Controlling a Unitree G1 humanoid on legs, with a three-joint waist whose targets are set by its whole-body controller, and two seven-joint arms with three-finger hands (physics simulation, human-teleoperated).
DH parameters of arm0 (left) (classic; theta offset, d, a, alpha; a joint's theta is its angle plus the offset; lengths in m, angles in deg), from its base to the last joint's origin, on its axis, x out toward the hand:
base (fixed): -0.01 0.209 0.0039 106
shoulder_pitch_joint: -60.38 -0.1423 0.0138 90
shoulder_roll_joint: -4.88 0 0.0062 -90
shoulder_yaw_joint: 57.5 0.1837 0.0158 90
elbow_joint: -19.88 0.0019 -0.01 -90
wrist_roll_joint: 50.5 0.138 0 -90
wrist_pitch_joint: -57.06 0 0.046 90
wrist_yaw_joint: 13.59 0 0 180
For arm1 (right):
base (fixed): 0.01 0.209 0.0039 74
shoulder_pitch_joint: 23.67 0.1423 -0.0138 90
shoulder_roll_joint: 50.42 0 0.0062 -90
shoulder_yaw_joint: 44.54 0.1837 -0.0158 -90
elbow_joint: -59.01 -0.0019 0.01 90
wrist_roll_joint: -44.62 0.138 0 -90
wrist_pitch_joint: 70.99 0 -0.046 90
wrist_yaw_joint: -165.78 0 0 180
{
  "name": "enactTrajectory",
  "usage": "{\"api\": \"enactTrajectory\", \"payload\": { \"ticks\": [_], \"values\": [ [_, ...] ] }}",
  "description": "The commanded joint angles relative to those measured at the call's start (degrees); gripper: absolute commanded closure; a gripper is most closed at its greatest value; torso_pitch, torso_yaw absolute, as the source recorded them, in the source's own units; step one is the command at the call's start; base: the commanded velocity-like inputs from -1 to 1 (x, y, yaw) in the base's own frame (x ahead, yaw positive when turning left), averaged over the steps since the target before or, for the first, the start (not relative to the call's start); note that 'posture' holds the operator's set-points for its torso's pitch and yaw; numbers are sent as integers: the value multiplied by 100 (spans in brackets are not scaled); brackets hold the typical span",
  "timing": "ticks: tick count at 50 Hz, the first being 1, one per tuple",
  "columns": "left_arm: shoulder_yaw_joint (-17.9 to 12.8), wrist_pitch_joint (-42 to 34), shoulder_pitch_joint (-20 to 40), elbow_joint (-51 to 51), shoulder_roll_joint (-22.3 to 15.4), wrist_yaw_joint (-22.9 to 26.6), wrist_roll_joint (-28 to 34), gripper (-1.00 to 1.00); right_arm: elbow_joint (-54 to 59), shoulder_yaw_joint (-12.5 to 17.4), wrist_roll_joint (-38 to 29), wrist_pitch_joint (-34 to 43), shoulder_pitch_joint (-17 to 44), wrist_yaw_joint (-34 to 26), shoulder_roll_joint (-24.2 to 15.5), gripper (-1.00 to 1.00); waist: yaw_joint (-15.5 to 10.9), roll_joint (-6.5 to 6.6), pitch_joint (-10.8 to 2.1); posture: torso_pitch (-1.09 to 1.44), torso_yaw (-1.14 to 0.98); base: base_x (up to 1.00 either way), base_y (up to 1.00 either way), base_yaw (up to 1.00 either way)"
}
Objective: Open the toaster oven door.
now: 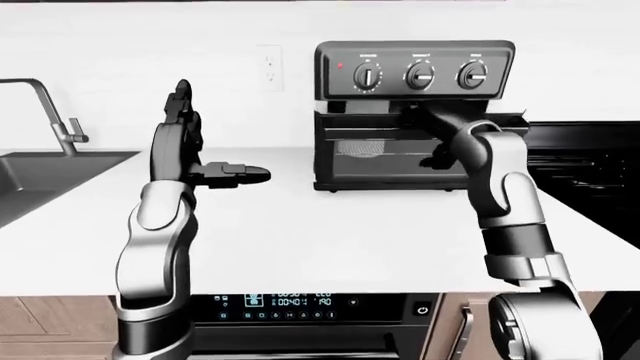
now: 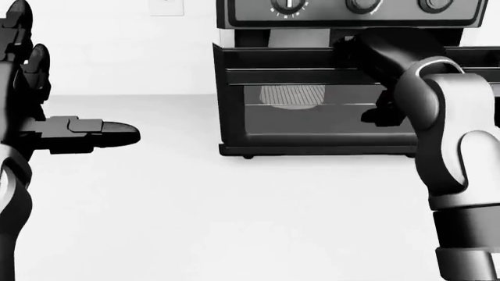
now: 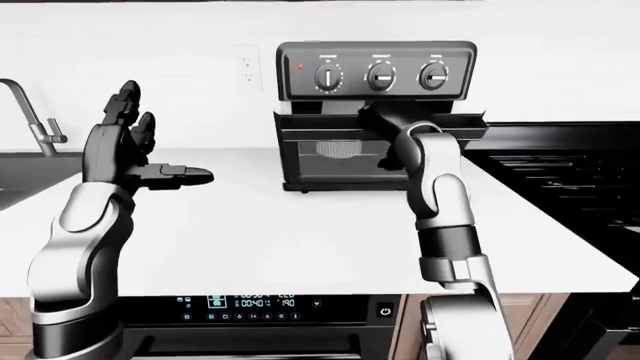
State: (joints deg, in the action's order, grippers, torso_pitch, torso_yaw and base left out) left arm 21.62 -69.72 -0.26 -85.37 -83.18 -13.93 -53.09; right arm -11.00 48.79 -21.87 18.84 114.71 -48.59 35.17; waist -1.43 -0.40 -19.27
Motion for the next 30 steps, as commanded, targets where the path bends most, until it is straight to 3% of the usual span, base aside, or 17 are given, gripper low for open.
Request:
{"api": "enactTrajectory", "payload": {
  "ticks": [1,10,23,30],
  "values": [
    [-56,112,148,-246,-66,4,-14,-100,185,-30,5,104,-107,-315,28,2,-8,52,58,-46,0,0,0,0],
    [2,230,216,-68,-29,-58,26,-100,-223,-11,-24,203,-431,-450,91,2,22,33,82,-46,0,0,0,0],
    [16,290,169,-43,11,-73,19,-100,-2087,19,-171,487,-1669,-1110,485,0,4,20,141,-46,0,0,0,0],
    [0,248,174,-90,-8,-68,-11,-100,-2516,23,-183,507,-2102,-1220,627,-4,26,28,151,-46,0,0,0,0]
  ]
}}
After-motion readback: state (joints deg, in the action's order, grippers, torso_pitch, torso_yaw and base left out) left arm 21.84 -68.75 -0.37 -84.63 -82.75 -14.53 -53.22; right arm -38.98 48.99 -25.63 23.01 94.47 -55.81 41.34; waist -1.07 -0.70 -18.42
